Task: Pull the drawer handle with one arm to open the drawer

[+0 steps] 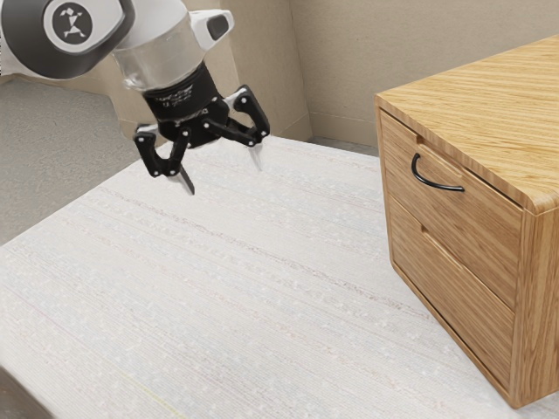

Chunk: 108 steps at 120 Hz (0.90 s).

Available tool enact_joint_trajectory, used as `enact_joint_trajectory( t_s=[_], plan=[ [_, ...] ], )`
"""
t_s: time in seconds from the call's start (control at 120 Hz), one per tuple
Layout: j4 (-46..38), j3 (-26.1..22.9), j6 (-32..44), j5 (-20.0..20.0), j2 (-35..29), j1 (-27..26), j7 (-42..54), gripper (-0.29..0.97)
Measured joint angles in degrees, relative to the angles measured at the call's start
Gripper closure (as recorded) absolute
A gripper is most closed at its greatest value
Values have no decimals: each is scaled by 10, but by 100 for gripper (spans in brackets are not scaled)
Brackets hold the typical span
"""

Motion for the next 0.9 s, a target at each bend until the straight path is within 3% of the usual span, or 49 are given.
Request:
enact_joint_trajectory(
  t_s=[0.142, 0.367, 0.575, 0.9],
  plan=[
    [-3, -2, 26, -23, 3, -4, -97, 0],
    [-78, -2, 138, -30, -31, -74, -210, 0],
    [-109, -2, 238, -30, -31, -102, -278, 0],
    [-147, -2, 313, -30, -29, -120, -346, 0]
  ],
)
